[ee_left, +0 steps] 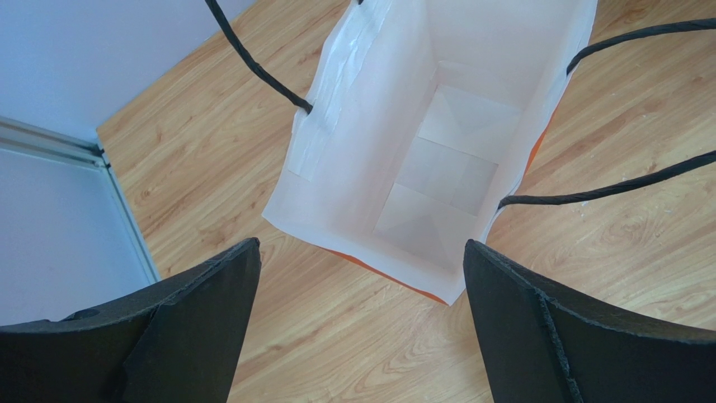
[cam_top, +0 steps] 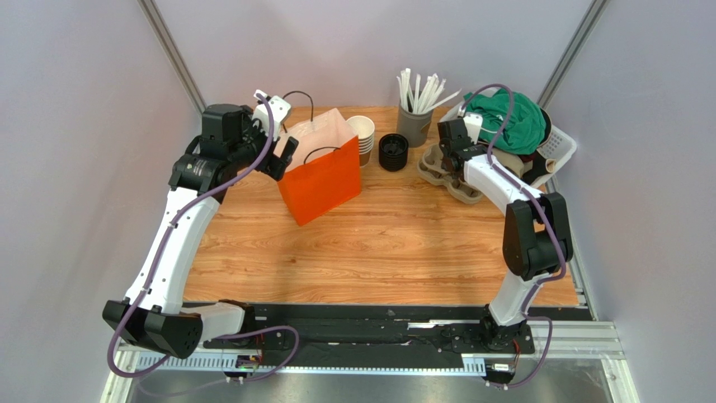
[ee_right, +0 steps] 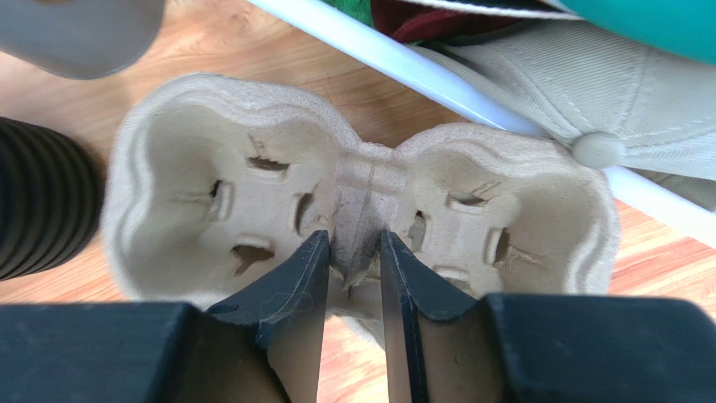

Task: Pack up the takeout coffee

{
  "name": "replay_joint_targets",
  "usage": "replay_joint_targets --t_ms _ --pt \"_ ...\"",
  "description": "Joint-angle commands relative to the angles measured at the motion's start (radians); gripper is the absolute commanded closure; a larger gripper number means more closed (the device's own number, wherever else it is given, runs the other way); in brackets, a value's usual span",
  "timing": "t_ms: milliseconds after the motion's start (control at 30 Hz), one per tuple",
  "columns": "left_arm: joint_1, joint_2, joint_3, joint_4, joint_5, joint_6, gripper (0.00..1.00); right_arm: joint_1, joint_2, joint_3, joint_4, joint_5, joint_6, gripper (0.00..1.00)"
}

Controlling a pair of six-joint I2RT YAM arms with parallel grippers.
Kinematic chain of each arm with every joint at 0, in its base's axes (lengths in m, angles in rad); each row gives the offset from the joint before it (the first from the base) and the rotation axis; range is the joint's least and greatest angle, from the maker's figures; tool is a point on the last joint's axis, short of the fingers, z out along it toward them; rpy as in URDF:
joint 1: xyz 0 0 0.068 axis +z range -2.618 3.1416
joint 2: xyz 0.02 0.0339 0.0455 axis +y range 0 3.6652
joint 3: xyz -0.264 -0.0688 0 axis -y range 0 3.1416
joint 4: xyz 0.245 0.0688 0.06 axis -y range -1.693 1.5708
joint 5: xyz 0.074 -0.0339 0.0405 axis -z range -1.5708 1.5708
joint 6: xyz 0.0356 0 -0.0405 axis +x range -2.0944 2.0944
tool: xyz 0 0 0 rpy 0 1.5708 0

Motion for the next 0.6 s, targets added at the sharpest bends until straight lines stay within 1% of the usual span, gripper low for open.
replay_joint_targets --t_ms 0,67,233,333,567 --pt "0.006 -0.036 -0.007 0.039 0.016 -0.017 0.01 0.002 0.011 0.059 0.038 0.043 -0.003 0.69" --pt "0.006 -0.033 -0.001 0.037 0.018 -0.018 0.01 0.003 -0.005 0.062 0.046 0.029 -0.011 0.71" --pt "0.006 -0.022 0.01 0.034 0.022 -0.025 0.01 0.026 -0.095 0.036 0.098 0.009 -0.066 0.72" --pt "0.006 -0.02 0.007 0.036 0.025 -0.028 0.01 0.04 -0.121 0.029 0.101 0.008 -0.077 0.72" --pt "0.006 -0.036 -0.002 0.034 0.028 -0.029 0.01 0.043 -0.115 0.009 0.08 0.013 -0.068 0.73"
